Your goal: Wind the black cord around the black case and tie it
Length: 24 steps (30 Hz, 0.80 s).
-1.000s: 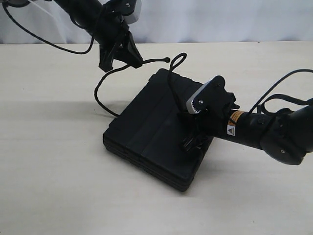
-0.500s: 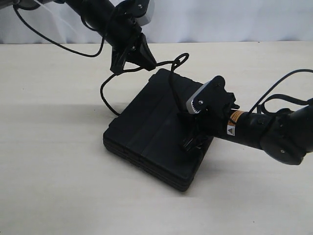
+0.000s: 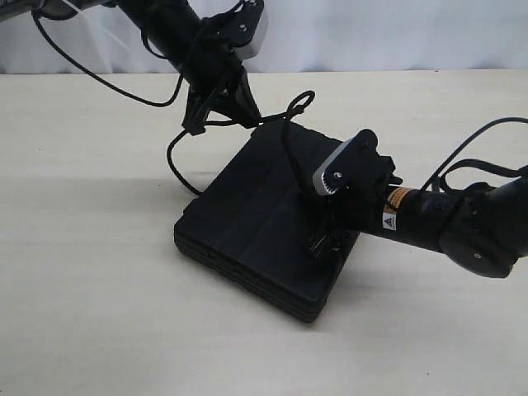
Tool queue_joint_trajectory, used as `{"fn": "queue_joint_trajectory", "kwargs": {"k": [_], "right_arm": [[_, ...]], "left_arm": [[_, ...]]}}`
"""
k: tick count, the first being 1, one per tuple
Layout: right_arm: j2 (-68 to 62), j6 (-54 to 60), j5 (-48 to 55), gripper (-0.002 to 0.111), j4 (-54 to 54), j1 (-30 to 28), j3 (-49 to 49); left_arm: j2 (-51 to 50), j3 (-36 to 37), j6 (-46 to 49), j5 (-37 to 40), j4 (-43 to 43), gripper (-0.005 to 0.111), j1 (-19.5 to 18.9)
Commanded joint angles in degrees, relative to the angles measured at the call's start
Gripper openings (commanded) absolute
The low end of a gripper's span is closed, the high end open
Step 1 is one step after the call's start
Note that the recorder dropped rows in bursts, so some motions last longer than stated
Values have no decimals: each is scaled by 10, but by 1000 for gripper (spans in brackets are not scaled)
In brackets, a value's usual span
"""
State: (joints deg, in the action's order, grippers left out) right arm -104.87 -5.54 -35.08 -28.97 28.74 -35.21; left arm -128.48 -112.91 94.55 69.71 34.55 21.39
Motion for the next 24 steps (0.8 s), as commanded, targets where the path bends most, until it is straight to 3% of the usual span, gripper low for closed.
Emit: {"fn": "queue_joint_trajectory", "kwargs": {"k": [1, 6, 16, 18, 22, 24], "right_arm": [[-2, -10, -10, 4, -14, 0, -1], [-2, -38, -10, 4, -107, 0, -1], [-2, -28, -10, 7, -155, 0, -1], [-2, -26, -10, 16, -155, 0, -1], [6, -68, -2, 61, -137, 0, -1], [50, -135, 42, 69, -140, 0, -1]], "left_arm": [[7, 2, 4, 3, -16, 0, -1], [7, 2, 44, 3, -12, 0, -1], [-13, 2, 106, 2, 52, 0, 0], [-19, 2, 106, 2, 52, 0, 0], [-24, 2, 109, 2, 88, 0, 0], [-24, 2, 120, 2, 126, 0, 0]]}}
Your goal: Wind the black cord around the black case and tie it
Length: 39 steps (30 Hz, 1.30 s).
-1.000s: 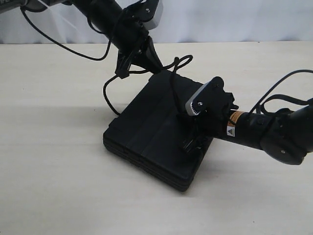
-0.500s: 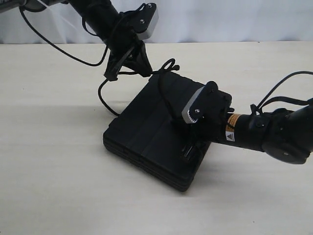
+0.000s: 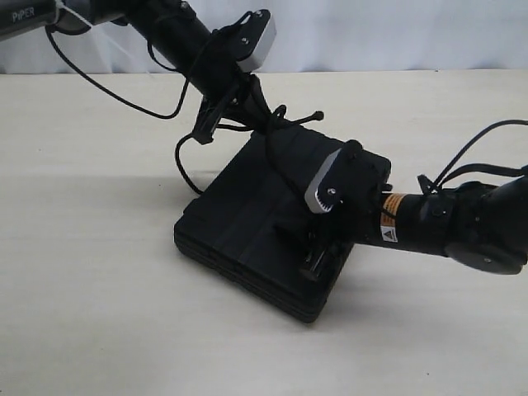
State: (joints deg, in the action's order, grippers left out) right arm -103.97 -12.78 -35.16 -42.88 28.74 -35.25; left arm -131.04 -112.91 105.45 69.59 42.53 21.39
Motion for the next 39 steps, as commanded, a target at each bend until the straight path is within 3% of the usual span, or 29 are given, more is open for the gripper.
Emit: {"fn": "queue_joint_trajectory", "kwargs": {"k": [1, 3, 7, 9, 11, 15, 17, 20, 26, 32, 39], "right_arm": [[56, -86, 58, 69, -12, 0, 0], [101, -195, 101, 69, -108, 0, 0], [153, -340, 79, 69, -228, 0, 0], [192, -394, 87, 69, -233, -1, 0], [230, -443, 97, 69, -230, -19, -3], [227, -645, 94, 69, -259, -119, -52], [162, -824, -82, 69, -383, -201, -108], [67, -909, -237, 69, -403, -256, -172], [-36, -916, -251, 69, -355, -253, -208], [-41, -908, -252, 50, -334, -253, -208], [-51, -909, -252, 49, -317, -245, -208]], "left_arm": [[1, 2, 13, 3, 56, 0, 0], [1, 2, 14, 3, 73, 0, 0], [1, 2, 14, 3, 79, 0, 0], [1, 2, 14, 3, 80, 0, 0], [1, 2, 14, 3, 85, 0, 0], [1, 2, 14, 3, 91, 0, 0], [1, 2, 12, 4, 91, 0, 0], [1, 2, 12, 4, 91, 0, 0], [1, 2, 12, 4, 91, 0, 0], [1, 2, 12, 4, 91, 0, 0], [1, 2, 12, 4, 123, 0, 0]]}}
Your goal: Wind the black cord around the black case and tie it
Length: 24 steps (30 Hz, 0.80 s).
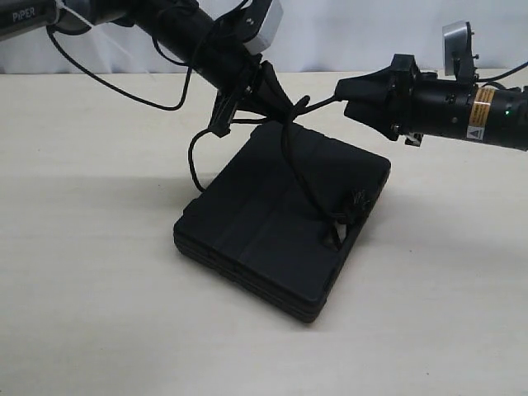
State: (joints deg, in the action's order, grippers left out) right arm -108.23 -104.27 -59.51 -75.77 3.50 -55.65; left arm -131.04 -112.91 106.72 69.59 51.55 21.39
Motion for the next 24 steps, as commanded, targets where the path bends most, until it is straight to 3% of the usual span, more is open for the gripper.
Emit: {"fn": "queue_joint_trajectory", "kwargs": {"k": [1, 9, 11, 15, 21, 24], "right_arm": [[-11, 6, -8, 49, 21, 11, -4], [-18, 44, -29, 45, 72, 27, -4], [-19, 44, -29, 35, 72, 27, -4], [-19, 41, -30, 4, 71, 27, -4], [-19, 41, -31, 4, 65, 27, -4], [-19, 42, -36, 4, 65, 27, -4]], "left_arm": [[1, 2, -1, 4, 37, 0, 0], [1, 2, -1, 4, 36, 0, 0], [1, 2, -1, 4, 36, 0, 0], [1, 2, -3, 4, 36, 0, 0], [1, 2, -93, 4, 23, 0, 0], [1, 2, -129, -14, -9, 7, -1]]}}
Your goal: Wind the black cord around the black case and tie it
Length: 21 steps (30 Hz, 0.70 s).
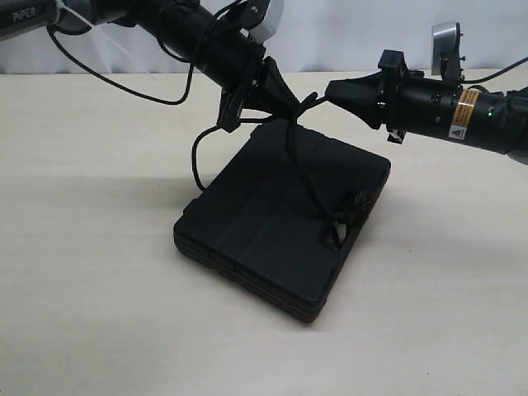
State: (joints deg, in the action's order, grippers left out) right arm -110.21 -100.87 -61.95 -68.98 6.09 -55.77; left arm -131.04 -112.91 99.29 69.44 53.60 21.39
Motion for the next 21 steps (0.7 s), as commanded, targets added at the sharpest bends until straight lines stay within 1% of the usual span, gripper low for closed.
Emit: {"fn": "queue_joint_trajectory", "kwargs": {"k": [1, 4, 7, 10, 12, 13, 15, 18, 21], "right_arm": [[1, 9, -12, 4, -4, 1, -2], [1, 12, -14, 4, -4, 1, -2], [1, 12, -14, 4, -7, 1, -2], [1, 12, -20, 4, -8, 1, -2], [3, 13, -22, 4, -6, 0, -2], [4, 16, -22, 4, -2, 0, -2], [10, 26, -21, 4, 12, 0, -2], [14, 33, -21, 4, 30, 0, -2], [14, 33, -21, 4, 29, 0, -9]], "left_arm": [[1, 2, -67, -13, -40, 12, -1], [1, 2, -111, -13, -49, 30, -1], [5, 2, -119, -24, -52, 46, -1], [18, 2, -134, -45, -92, 58, -1], [32, 2, -157, -59, -147, 61, -1], [42, 2, -174, -71, -179, 61, -1], [61, 2, -212, -83, -214, 61, -1], [93, 2, -225, -86, -203, 61, -1], [111, 2, -221, -74, -140, 61, 0]]}}
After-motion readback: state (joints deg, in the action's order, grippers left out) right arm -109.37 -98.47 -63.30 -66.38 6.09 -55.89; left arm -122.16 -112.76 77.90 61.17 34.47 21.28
